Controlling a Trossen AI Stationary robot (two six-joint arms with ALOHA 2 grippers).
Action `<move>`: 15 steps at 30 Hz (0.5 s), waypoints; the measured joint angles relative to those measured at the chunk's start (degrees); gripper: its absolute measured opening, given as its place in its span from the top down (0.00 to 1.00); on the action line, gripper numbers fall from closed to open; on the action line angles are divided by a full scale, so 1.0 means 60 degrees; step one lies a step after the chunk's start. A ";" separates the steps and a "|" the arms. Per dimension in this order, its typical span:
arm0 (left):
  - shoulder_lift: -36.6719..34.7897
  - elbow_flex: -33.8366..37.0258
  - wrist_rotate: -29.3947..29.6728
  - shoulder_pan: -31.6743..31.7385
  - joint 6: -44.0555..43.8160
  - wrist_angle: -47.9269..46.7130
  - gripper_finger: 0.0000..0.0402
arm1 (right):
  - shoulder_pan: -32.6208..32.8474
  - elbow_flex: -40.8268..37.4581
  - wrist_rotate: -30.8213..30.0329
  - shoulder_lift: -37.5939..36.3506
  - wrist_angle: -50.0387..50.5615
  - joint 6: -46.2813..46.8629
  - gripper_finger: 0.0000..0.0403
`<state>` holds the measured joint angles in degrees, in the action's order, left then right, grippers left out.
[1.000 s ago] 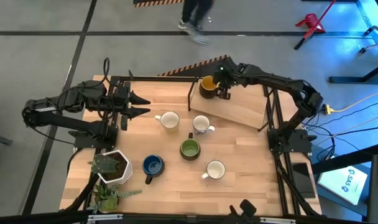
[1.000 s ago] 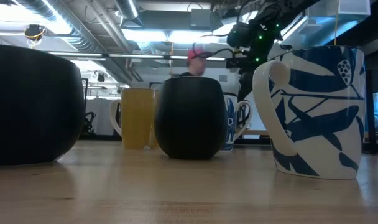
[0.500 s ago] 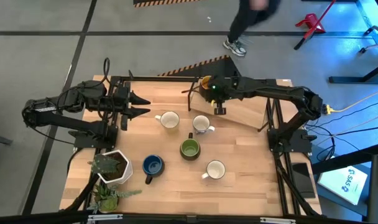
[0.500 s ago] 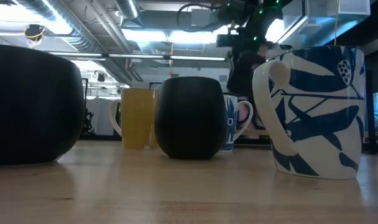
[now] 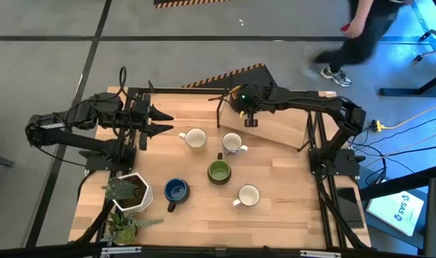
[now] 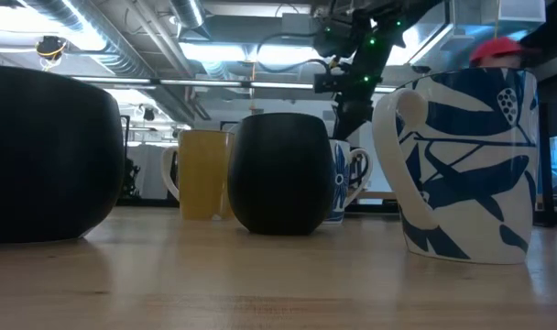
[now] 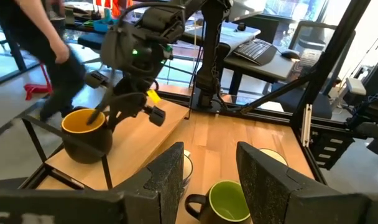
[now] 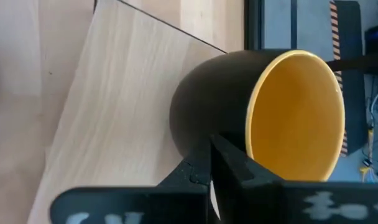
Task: Place coffee mugs
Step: Put the black-yellow mug on the shelf
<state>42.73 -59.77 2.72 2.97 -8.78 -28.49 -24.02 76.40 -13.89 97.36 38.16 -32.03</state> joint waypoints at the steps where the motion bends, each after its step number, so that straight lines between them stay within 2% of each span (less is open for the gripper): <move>1: -0.0001 0.0000 0.0000 -0.0002 0.0024 0.0000 0.64 | -0.0066 0.0000 0.0083 0.0002 -0.0073 -0.0041 1.00; 15: 0.0000 0.0000 0.0175 -0.0002 0.0063 0.0000 0.64 | -0.0704 0.0000 0.0360 0.0004 -0.0675 -0.0479 1.00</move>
<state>42.73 -59.77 3.77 2.96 -8.40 -28.49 -28.24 76.40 -11.73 97.38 34.11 -34.90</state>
